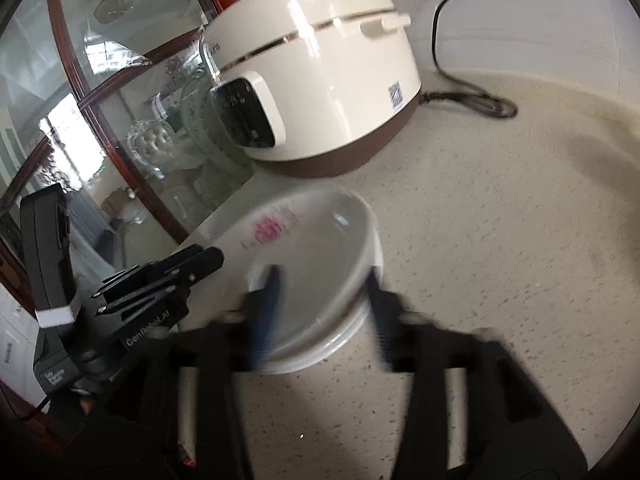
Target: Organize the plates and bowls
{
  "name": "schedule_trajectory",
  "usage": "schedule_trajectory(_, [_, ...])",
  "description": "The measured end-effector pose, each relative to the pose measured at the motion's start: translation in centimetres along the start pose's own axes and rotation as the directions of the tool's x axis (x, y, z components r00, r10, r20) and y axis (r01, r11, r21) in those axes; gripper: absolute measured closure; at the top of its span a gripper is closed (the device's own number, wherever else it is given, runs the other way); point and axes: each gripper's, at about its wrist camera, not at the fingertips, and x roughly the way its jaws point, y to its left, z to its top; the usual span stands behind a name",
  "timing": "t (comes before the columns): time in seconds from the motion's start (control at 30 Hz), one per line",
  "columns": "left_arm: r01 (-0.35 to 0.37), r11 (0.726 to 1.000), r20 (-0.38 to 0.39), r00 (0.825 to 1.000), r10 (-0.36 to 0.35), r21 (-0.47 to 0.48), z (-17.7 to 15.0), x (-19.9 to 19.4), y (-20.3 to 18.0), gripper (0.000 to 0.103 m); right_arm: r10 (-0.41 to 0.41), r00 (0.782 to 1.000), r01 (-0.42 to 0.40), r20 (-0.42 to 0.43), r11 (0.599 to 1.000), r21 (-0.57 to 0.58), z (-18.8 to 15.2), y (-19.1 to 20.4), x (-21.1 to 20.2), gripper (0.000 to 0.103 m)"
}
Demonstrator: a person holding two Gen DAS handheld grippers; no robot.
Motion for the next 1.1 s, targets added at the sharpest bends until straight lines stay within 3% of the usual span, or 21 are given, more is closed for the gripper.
schedule_trajectory(0.07, [-0.059, 0.998, 0.022, 0.998, 0.059, -0.022, 0.2, -0.6, 0.2, 0.047, -0.031, 0.997, 0.032, 0.066, 0.999, -0.013, 0.1, 0.2, -1.1, 0.039])
schedule_trajectory(0.2, [-0.135, 0.988, 0.152, 0.978, 0.145, -0.074, 1.1, -3.5, 0.0, 0.033, -0.080, 0.976, 0.078, 0.204, 0.997, 0.021, 0.1, -1.3, -4.9, 0.030])
schedule_trajectory(0.27, [-0.079, 0.995, 0.215, 0.972, 0.092, -0.068, 1.6, -5.0, -1.1, 0.020, -0.131, 0.962, 0.121, 0.238, 0.991, 0.056, -0.3, -2.8, -6.7, 0.028])
schedule_trajectory(0.33, [0.022, 0.999, 0.274, 0.962, -0.015, -0.024, 1.8, -6.6, -3.6, 0.018, -0.185, 0.949, 0.162, 0.253, 0.981, 0.110, -1.2, -5.1, -8.7, 0.026])
schedule_trajectory(0.4, [0.106, 0.994, 0.281, 0.954, -0.107, 0.021, 1.8, -7.1, -5.8, 0.014, -0.264, 0.936, 0.231, 0.235, 0.960, 0.158, -2.3, -7.7, -10.3, 0.021])
schedule_trajectory(0.47, [0.205, 0.976, 0.230, 0.949, -0.217, 0.073, 1.8, -6.6, -8.9, 0.006, -0.321, 0.924, 0.288, 0.205, 0.941, 0.178, -3.0, -9.7, -11.0, 0.020])
schedule_trajectory(0.57, [0.305, 0.948, 0.122, 0.941, -0.315, 0.095, 1.7, -4.5, -13.4, 0.006, -0.437, 0.890, 0.405, 0.129, 0.889, 0.214, -4.0, -13.1, -12.1, 0.019])
schedule_trajectory(0.7, [0.281, 0.952, 0.019, 0.958, -0.286, 0.123, 0.9, -0.6, -18.8, 0.006, -0.551, 0.835, 0.541, 0.001, 0.821, 0.184, -4.9, -16.6, -12.4, 0.014])
schedule_trajectory(0.87, [0.263, 0.963, -0.140, 0.957, -0.254, 0.053, -0.4, 4.0, -22.1, 0.005, -0.595, 0.797, 0.603, -0.099, 0.777, 0.179, -5.4, -19.8, -12.6, 0.009])
schedule_trajectory(0.93, [0.263, 0.965, -0.145, 0.955, -0.257, 0.023, -0.5, 4.4, -22.2, 0.005, -0.589, 0.793, 0.609, -0.154, 0.777, 0.160, -5.0, -20.7, -11.5, 0.009])
schedule_trajectory(1.0, [0.251, 0.968, -0.161, 0.956, -0.247, 0.009, -0.4, 5.0, -22.3, 0.005, -0.569, 0.797, 0.599, -0.204, 0.789, 0.139, -4.6, -21.3, -10.1, 0.000])
schedule_trajectory(1.1, [0.237, 0.971, -0.180, 0.955, -0.237, -0.021, 0.0, 5.9, -22.2, 0.005, -0.552, 0.808, 0.580, -0.205, 0.807, 0.113, -4.2, -20.9, -9.4, 0.000])
